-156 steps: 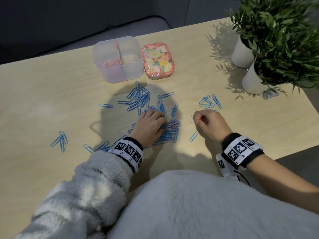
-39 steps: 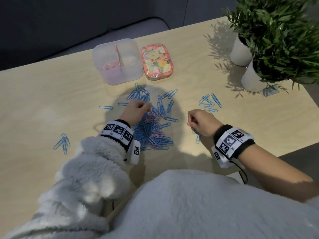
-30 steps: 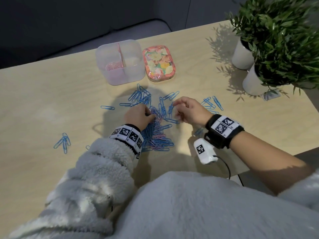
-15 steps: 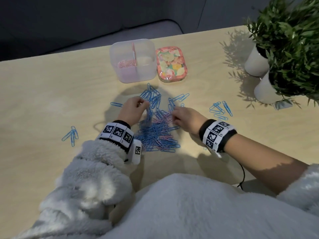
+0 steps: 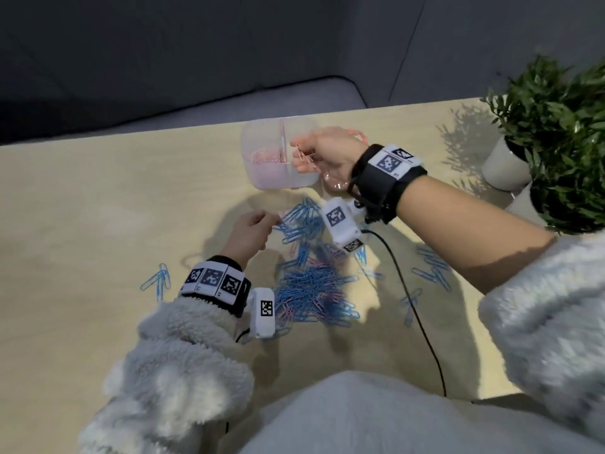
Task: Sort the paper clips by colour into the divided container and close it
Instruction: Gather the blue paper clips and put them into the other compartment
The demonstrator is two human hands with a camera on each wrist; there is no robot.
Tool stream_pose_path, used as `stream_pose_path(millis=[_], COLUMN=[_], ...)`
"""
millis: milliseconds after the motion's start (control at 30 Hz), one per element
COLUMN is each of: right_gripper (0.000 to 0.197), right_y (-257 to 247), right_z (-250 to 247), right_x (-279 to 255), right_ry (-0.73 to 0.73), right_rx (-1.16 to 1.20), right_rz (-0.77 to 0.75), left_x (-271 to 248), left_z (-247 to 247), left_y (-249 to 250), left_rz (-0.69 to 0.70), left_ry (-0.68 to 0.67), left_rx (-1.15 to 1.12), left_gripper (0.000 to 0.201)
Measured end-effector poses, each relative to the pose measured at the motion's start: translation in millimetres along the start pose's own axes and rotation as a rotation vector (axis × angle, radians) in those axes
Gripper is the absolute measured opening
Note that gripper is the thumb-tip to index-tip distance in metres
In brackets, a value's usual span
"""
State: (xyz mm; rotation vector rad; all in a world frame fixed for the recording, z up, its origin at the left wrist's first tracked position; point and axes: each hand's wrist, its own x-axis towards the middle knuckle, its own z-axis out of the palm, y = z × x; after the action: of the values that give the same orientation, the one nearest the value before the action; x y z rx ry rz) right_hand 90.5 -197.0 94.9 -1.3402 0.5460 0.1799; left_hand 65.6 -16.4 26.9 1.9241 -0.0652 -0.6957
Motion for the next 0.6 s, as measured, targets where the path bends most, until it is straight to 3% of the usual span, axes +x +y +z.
stream_pose_path(millis=[233,433,500,600], right_gripper=[0.021,0.026,0.021,0.018], right_y=[-11,5,21,55], right_z=[43,25,6,-24], right_x=[43,14,-9,-35], right_ry=[0.006,0.005,0.003,-0.003], right_rx=[0.082,0.04,-0.078,-0.432], right_rz=[0.142,-0.048,-0.086,-0.054], left_x=[-1,0,-1,0], left_z=[-22,-18,-12,-1], left_y=[-12,-26,-24,-23], left_rz=[0.128,0.062,0.091,0.174], left_ry=[0.064,0.22,0.25,0.245], left_rx=[0.312,0.785,0.855,0.871], left_gripper=[0.024,0.036,0.038,0.029])
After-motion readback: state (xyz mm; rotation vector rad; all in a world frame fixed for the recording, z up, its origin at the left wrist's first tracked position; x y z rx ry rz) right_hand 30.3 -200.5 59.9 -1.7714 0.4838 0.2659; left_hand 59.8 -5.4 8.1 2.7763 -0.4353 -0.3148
